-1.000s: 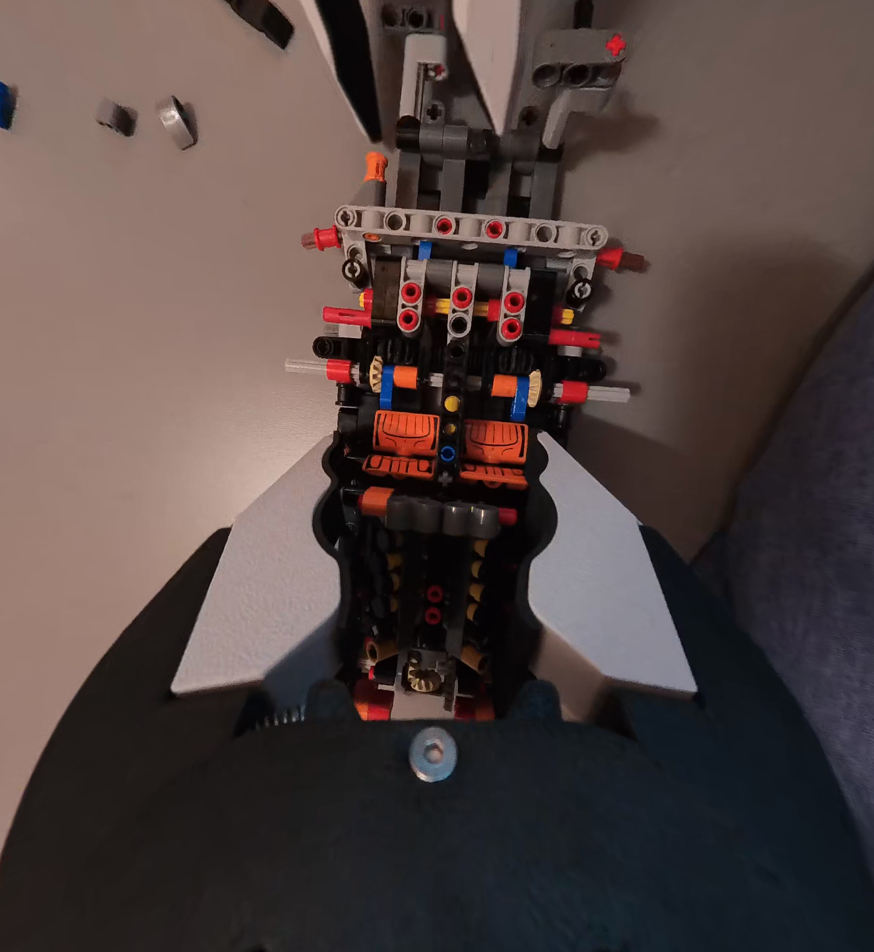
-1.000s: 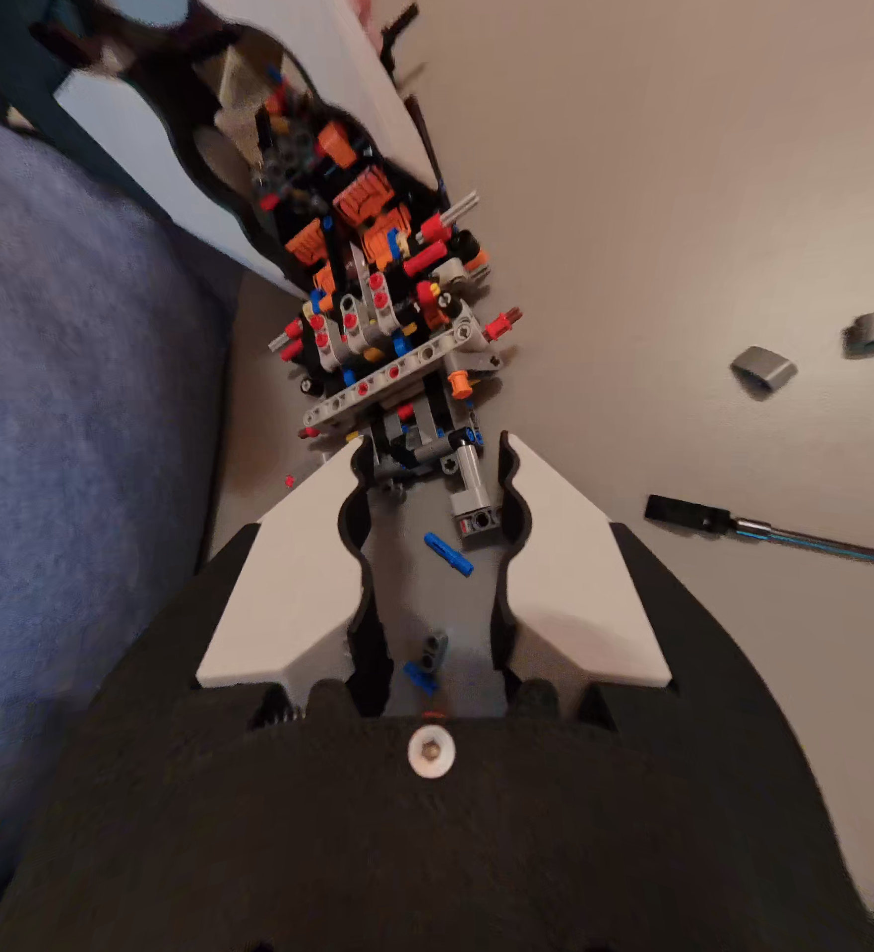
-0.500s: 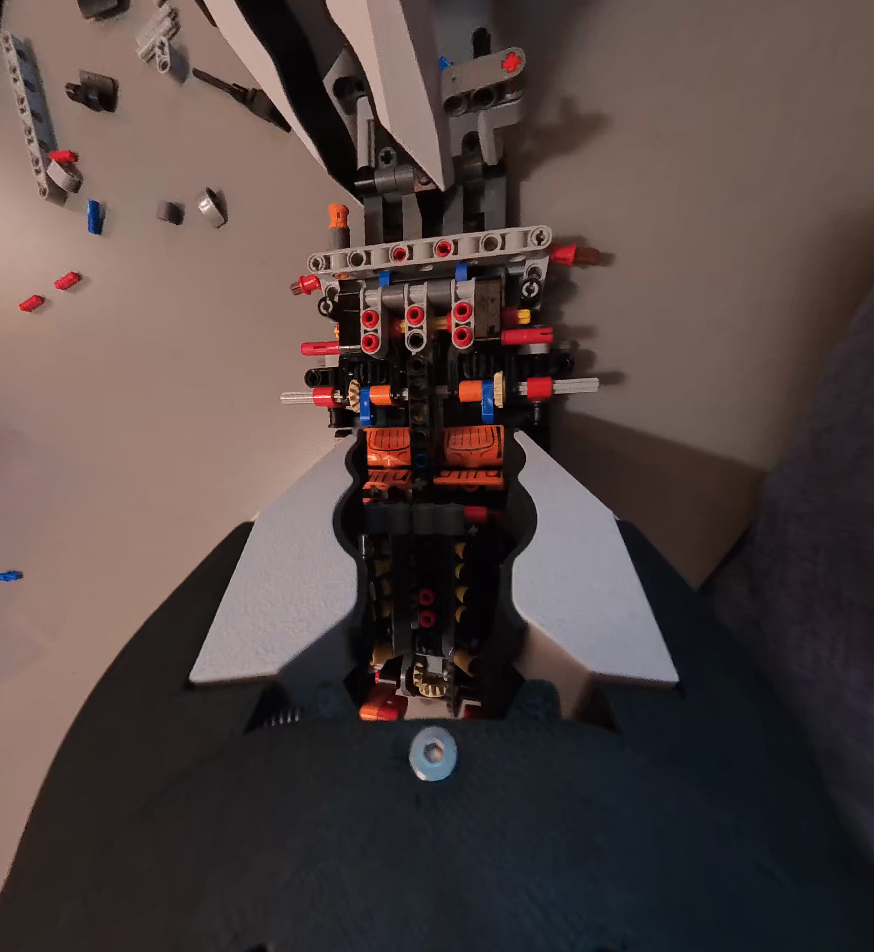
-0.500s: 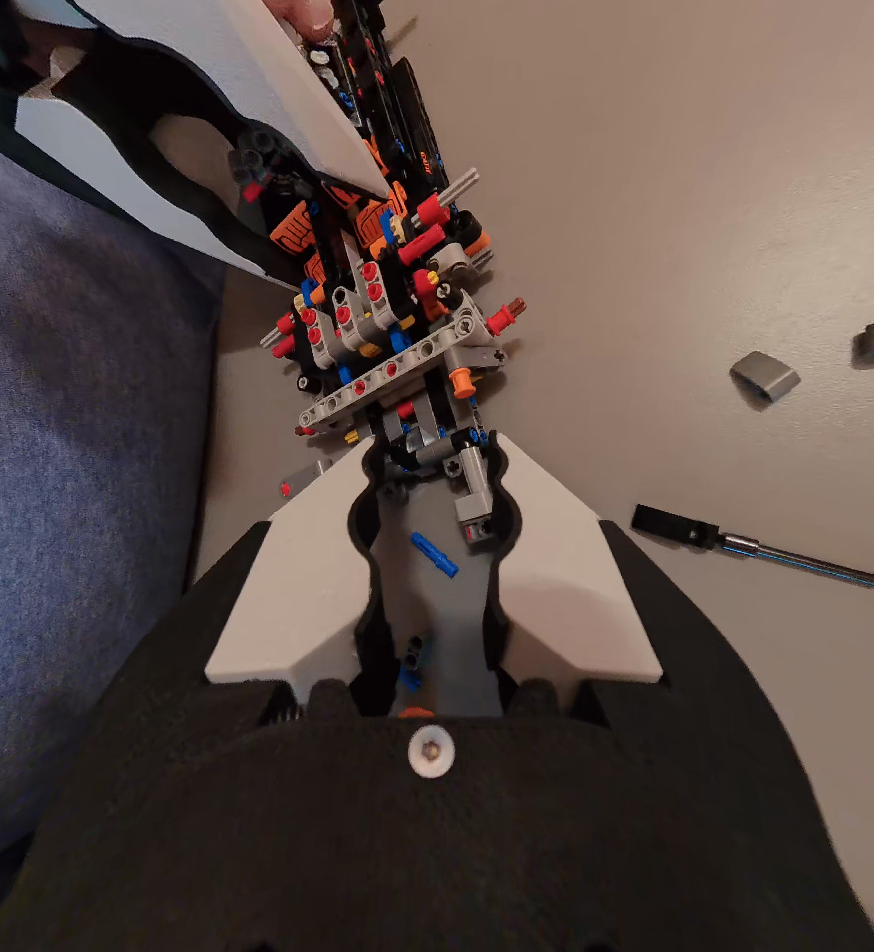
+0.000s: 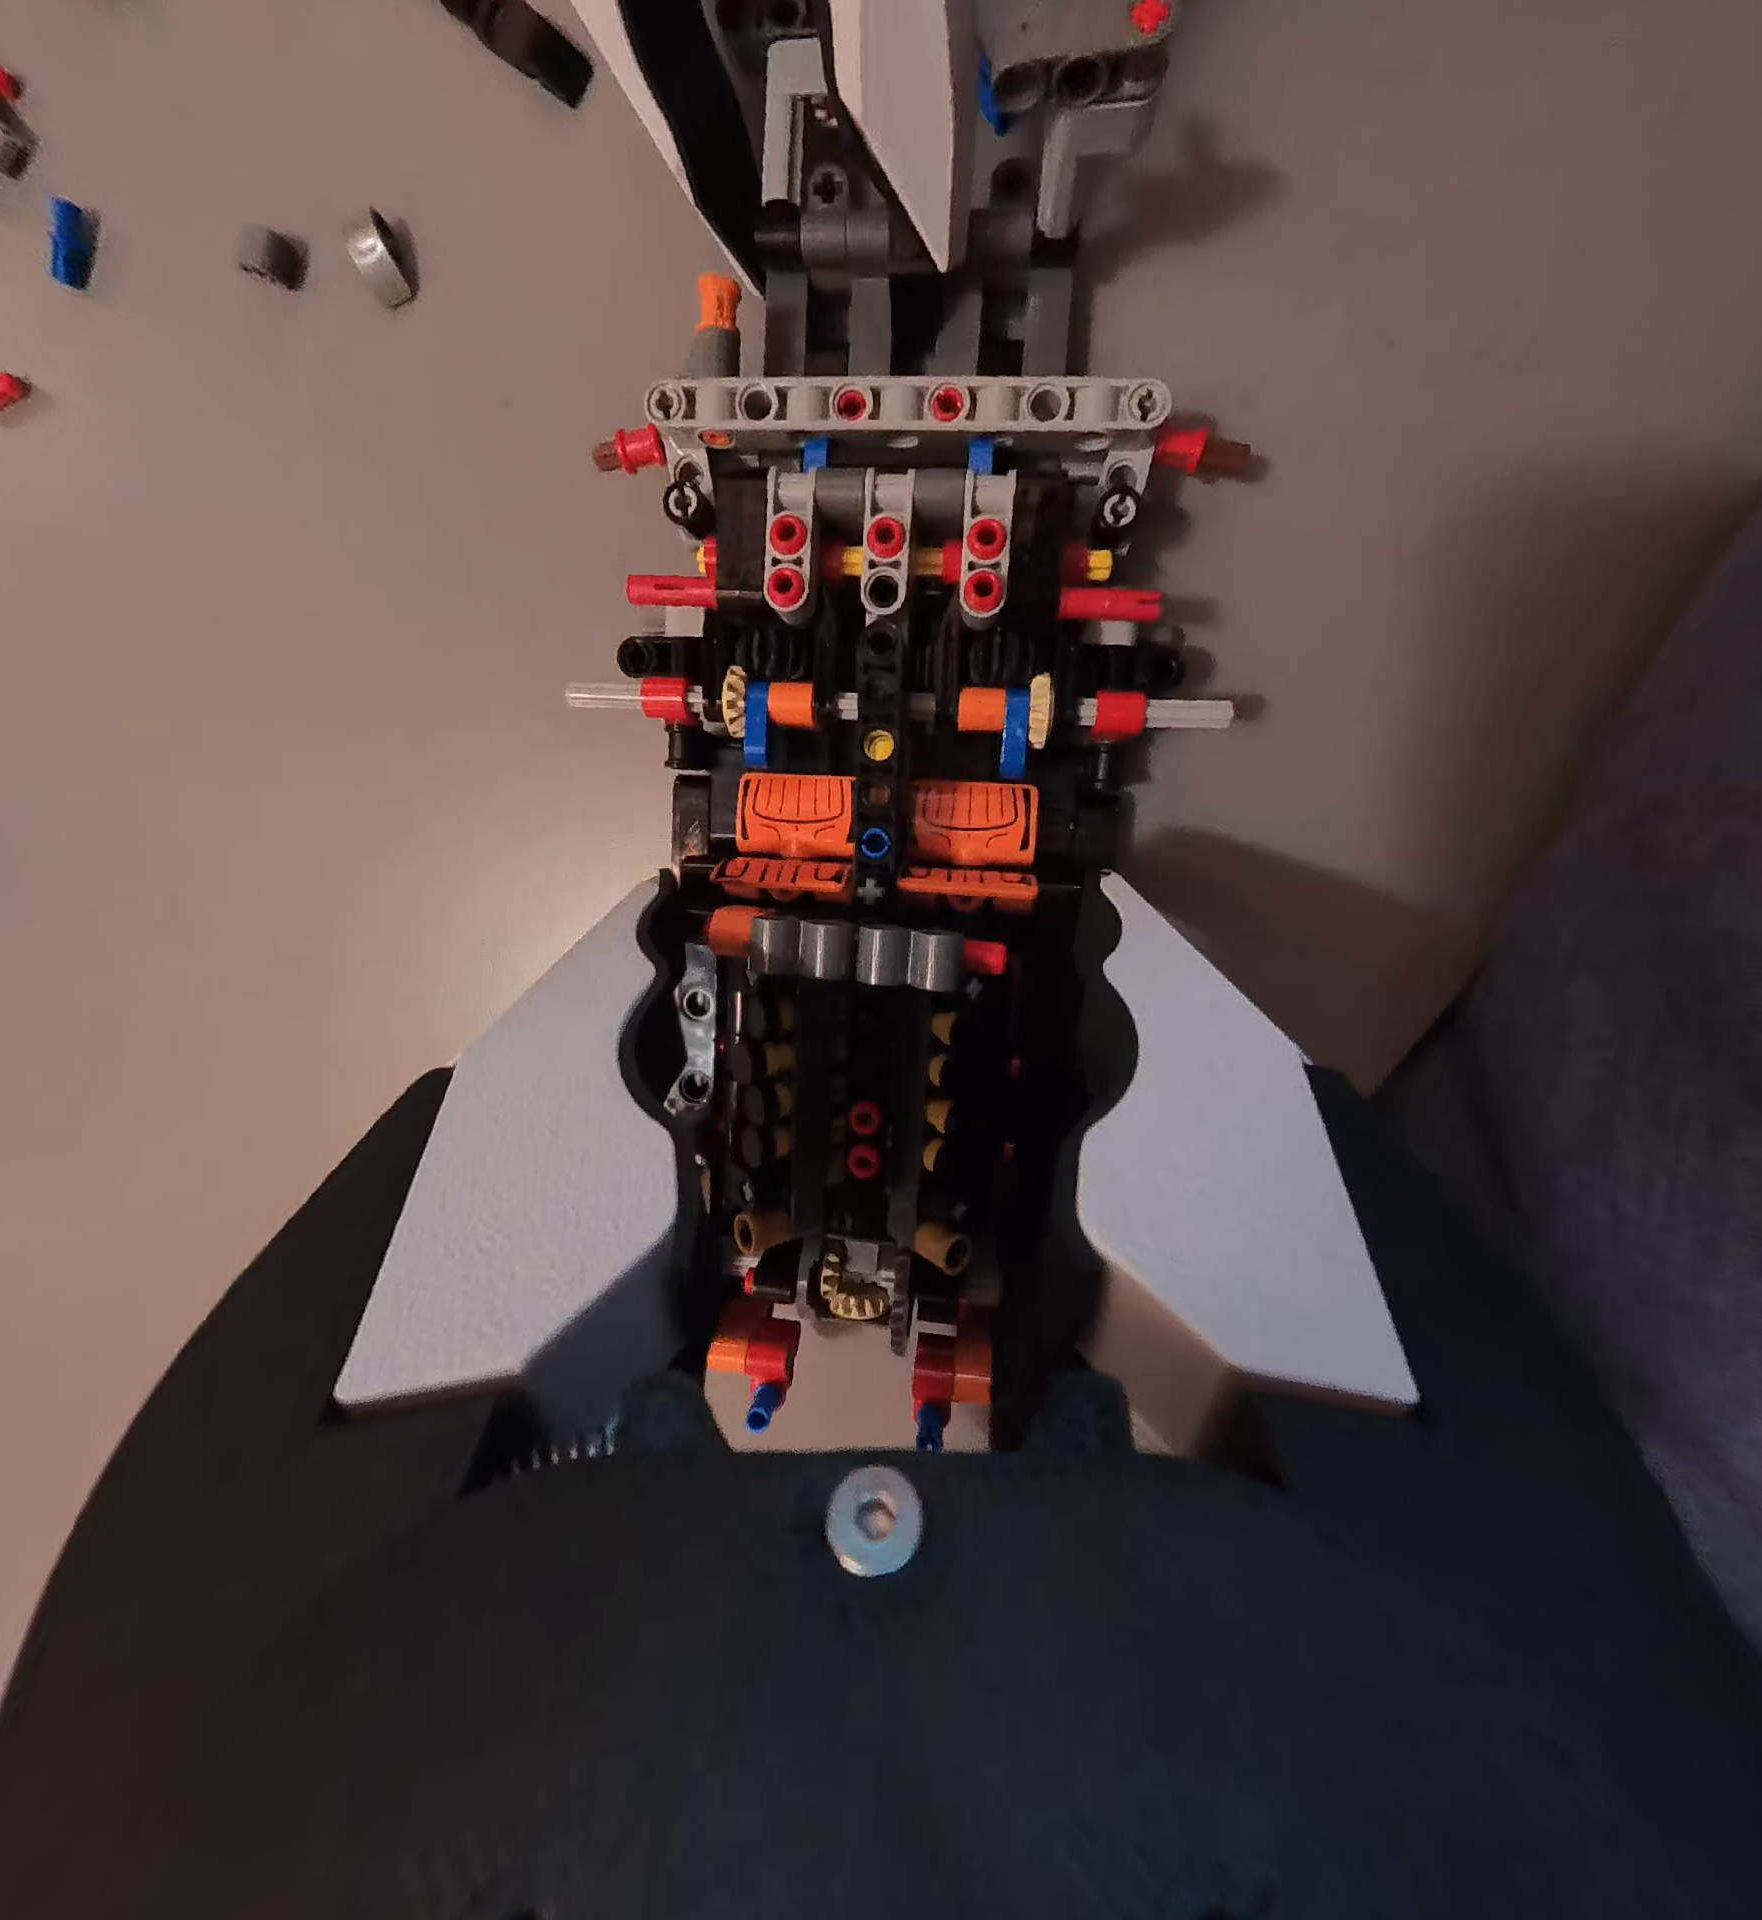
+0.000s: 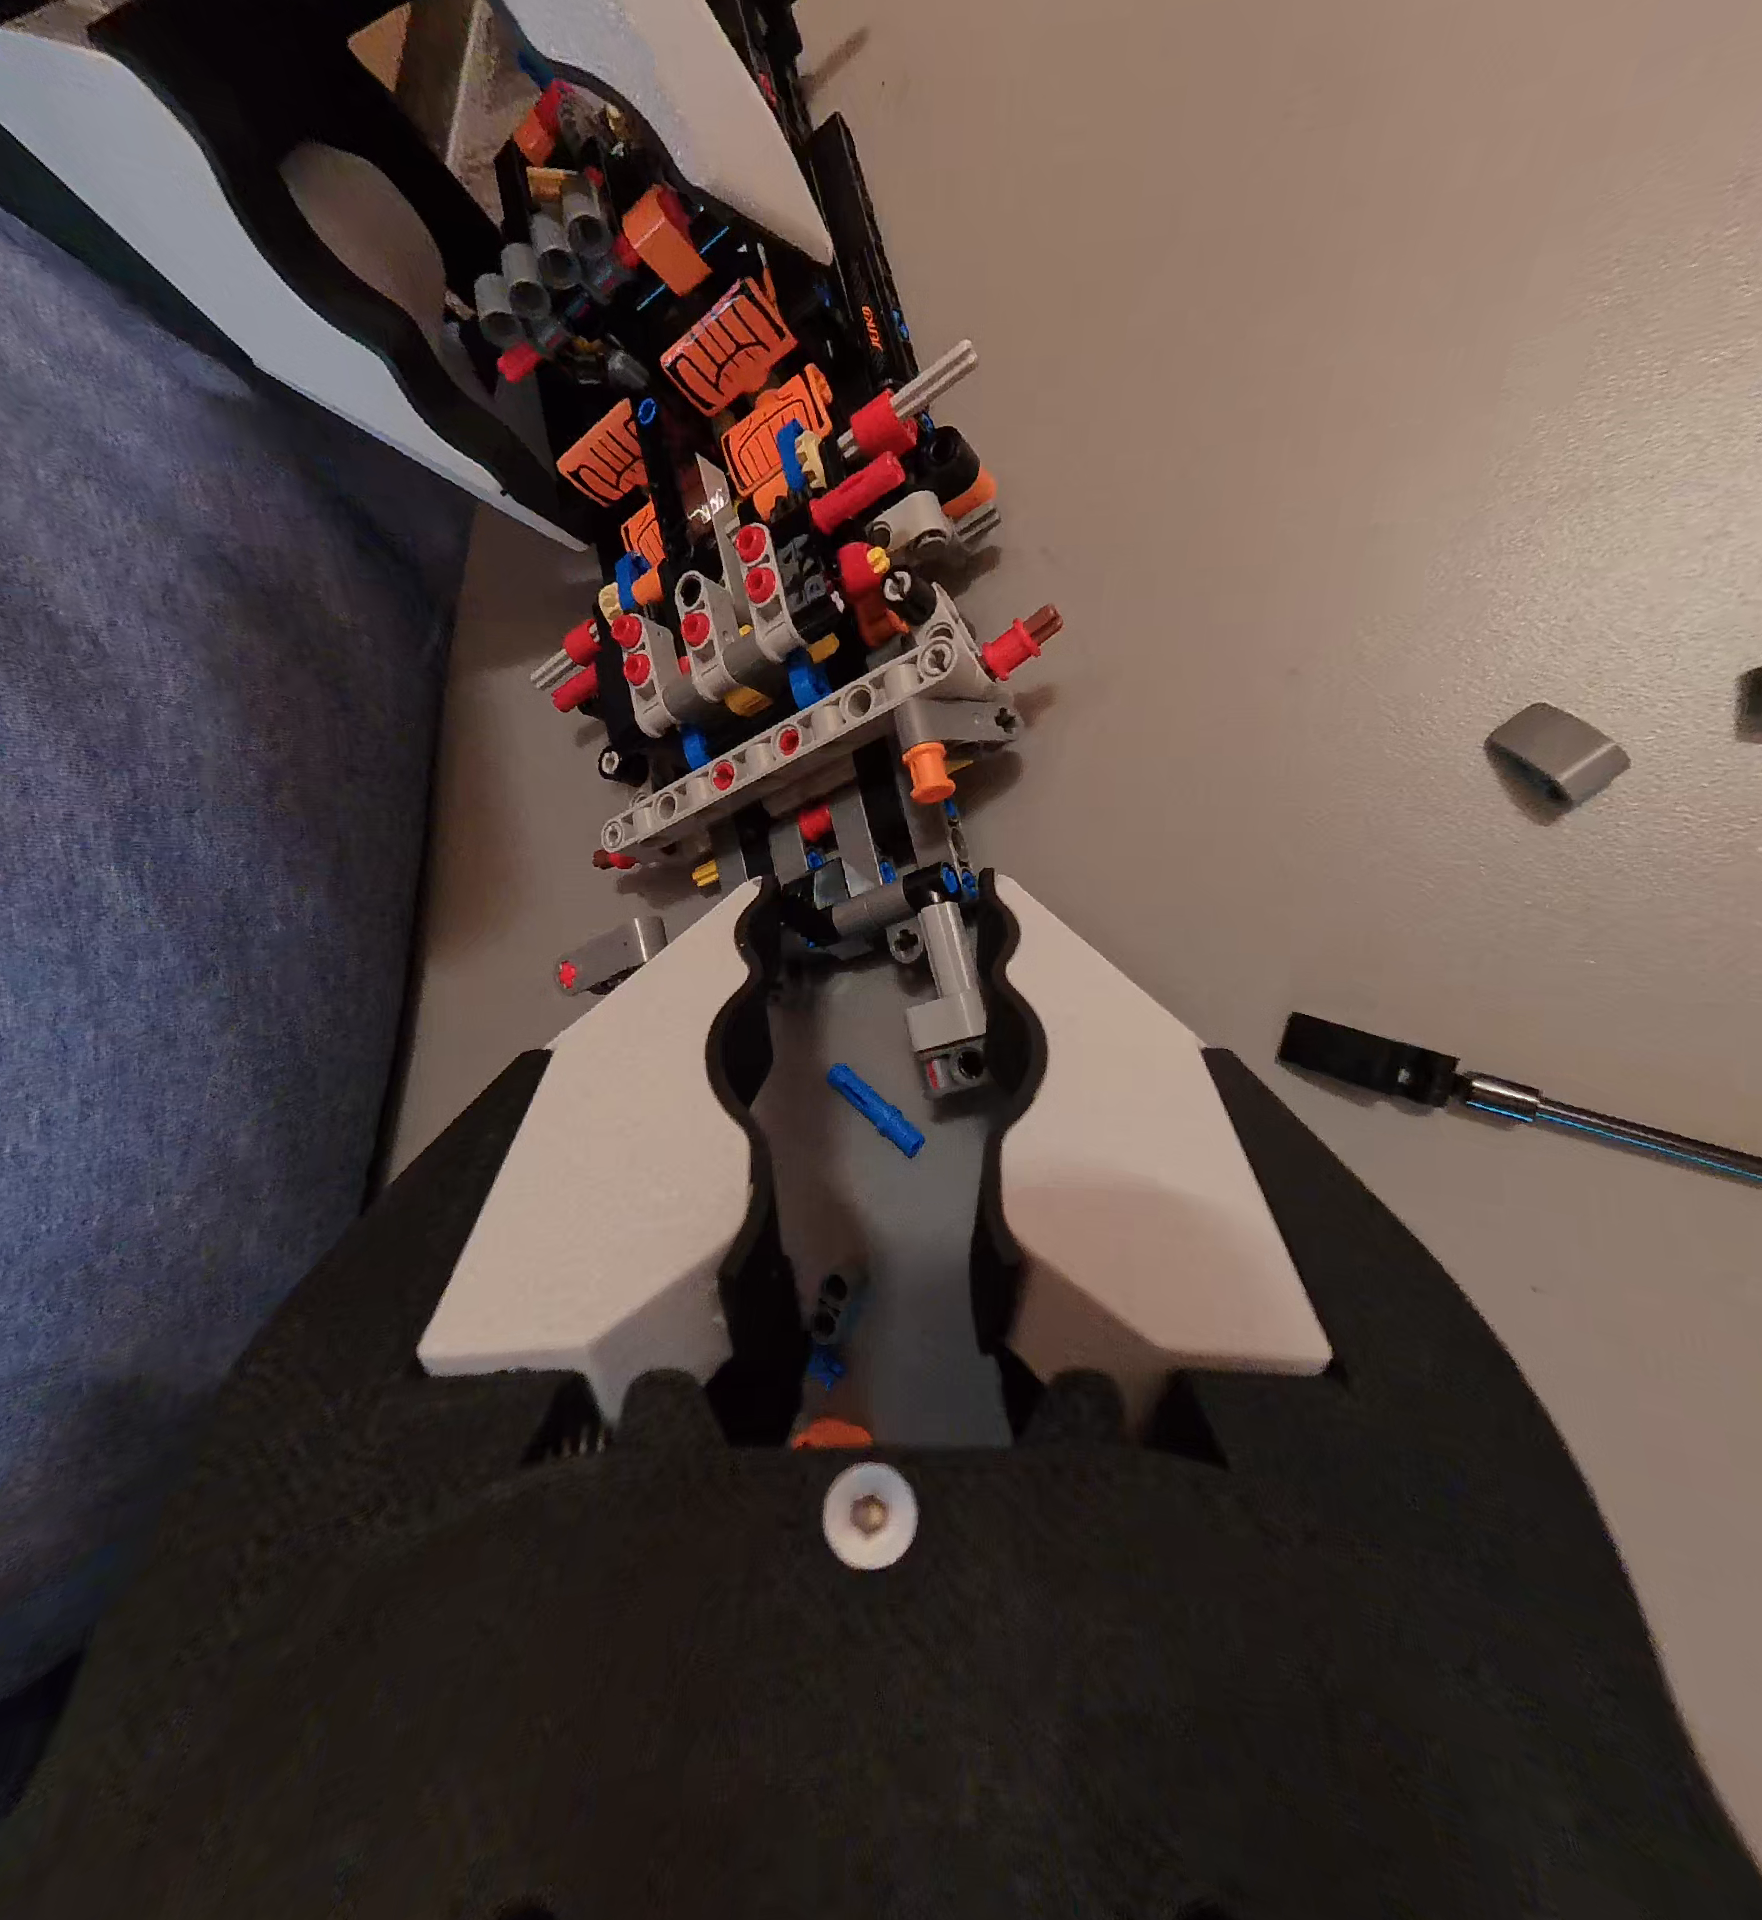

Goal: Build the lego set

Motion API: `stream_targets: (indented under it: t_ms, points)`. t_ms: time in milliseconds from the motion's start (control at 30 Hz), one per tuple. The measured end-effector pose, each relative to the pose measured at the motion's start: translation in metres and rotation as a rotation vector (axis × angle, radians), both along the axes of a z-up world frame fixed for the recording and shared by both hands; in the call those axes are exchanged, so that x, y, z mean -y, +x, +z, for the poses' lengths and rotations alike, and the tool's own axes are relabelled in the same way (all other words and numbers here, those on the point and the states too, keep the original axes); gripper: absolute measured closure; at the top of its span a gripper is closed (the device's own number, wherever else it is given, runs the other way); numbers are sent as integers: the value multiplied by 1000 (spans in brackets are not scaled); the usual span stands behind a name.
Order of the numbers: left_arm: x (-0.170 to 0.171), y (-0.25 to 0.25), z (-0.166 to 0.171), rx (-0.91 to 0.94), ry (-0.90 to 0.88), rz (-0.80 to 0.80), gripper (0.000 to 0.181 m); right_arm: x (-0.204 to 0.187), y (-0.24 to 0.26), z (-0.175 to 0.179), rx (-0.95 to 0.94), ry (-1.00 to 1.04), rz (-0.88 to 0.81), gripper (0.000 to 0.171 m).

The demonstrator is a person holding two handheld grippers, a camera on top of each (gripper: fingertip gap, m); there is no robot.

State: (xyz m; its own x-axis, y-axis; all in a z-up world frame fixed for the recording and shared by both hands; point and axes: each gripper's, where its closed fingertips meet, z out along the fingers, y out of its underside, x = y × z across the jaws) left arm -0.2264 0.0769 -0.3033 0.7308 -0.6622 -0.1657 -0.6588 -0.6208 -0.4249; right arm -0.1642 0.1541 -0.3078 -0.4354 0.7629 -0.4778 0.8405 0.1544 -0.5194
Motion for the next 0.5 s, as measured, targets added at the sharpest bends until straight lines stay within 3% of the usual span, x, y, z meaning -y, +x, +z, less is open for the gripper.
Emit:
stream_targets:
  t_ms: [500]
  points:
    - [-3,7,9,-156,178,-70,110,4,-2,4,39,-114,43,132]
